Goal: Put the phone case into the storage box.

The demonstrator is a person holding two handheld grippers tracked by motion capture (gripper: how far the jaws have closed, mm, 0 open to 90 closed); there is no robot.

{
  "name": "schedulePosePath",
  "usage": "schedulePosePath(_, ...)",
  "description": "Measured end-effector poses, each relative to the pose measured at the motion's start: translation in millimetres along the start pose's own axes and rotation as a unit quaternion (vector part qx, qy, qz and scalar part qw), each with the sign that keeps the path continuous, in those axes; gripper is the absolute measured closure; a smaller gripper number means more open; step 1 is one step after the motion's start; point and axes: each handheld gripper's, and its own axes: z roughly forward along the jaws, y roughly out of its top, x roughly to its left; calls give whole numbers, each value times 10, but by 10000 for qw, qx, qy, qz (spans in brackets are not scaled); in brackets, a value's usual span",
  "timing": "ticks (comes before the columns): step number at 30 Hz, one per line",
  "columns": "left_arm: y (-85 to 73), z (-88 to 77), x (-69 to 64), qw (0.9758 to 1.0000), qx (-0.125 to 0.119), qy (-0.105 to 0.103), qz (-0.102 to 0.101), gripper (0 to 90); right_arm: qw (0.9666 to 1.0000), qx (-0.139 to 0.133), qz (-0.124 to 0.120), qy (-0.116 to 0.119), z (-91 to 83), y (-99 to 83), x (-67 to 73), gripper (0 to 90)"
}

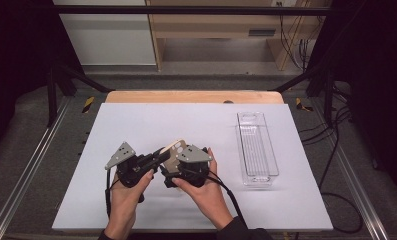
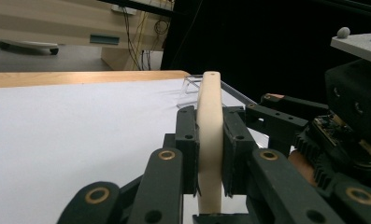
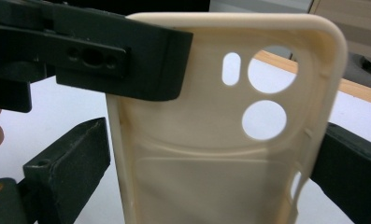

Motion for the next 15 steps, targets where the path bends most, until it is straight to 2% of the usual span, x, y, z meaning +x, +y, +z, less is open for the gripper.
schedulePosePath(9, -8, 9, -9, 10000, 16, -29, -8, 792, 10000, 17, 91, 20, 43, 9, -12, 40)
schedulePosePath(15, -7, 9, -11, 10000, 20, -22, -5, 792, 9999, 46, 127, 8, 61, 1, -32, 96)
